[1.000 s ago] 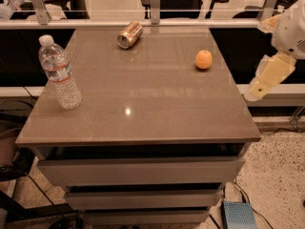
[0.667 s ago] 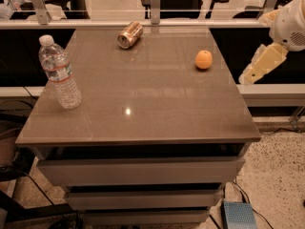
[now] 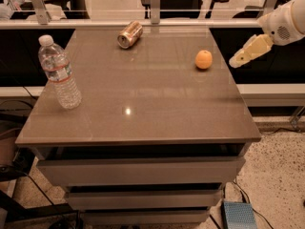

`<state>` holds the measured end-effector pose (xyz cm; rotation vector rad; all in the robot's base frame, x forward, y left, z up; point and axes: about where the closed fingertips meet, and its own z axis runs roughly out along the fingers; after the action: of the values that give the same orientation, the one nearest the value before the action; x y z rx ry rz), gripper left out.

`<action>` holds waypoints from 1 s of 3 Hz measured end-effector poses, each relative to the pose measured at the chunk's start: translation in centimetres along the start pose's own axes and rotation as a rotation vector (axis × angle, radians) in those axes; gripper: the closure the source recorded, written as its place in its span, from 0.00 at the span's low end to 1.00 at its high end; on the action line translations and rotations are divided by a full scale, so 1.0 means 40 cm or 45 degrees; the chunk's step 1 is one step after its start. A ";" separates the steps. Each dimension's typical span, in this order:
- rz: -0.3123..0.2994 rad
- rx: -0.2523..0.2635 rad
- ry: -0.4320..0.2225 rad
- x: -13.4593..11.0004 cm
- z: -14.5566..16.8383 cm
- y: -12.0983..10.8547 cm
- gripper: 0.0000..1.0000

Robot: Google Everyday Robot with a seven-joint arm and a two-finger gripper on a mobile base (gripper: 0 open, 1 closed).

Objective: Move orange near orange can

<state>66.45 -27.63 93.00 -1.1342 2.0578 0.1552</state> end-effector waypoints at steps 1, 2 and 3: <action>0.117 -0.032 -0.065 -0.001 0.088 -0.024 0.00; 0.191 -0.080 -0.108 -0.003 0.177 -0.012 0.00; 0.218 -0.123 -0.132 -0.009 0.248 0.009 0.00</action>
Offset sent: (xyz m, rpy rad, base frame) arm 0.0624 0.0497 -0.0772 0.2558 0.0936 -0.0561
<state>71.90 -22.83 86.23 -0.9849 2.0713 0.3934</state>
